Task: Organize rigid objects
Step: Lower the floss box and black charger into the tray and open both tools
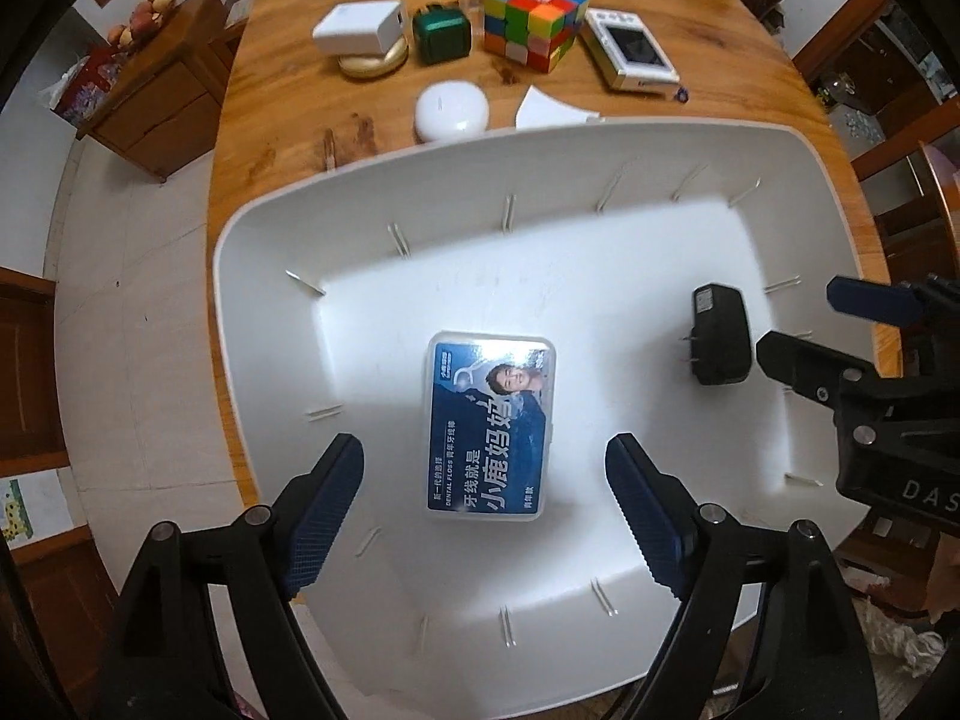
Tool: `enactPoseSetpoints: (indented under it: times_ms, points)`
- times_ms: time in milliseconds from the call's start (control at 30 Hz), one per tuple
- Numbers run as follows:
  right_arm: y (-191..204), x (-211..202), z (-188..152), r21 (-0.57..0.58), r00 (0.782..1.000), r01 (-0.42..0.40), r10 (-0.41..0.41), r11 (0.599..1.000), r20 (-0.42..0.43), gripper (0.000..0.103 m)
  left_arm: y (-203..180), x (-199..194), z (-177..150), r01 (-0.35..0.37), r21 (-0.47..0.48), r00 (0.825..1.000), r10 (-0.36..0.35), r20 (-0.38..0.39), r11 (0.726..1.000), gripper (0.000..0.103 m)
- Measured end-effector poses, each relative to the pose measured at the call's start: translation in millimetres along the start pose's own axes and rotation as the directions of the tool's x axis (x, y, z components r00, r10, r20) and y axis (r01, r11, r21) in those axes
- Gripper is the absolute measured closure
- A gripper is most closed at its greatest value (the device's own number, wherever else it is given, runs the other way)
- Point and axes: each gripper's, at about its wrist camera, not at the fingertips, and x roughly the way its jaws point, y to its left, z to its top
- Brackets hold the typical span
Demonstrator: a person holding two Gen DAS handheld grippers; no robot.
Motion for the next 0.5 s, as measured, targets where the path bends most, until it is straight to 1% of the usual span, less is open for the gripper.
enactPoseSetpoints:
  times_ms: [233,500]
  points:
    - [-16.9,-18.4,-10.0,0.04,0.999,-0.032,0.032,0.999,0.008,0.032,-2.6,-19.0,16.0,-0.005,-0.011,0.999,0.005,0.039,1.0,0.018]
    - [-24.7,-41.1,-5.3,0.052,0.998,-0.048,0.046,0.998,0.05,0.032,3.8,-38.4,40.2,0.009,-0.041,0.997,-0.006,0.075,0.999,0.018]
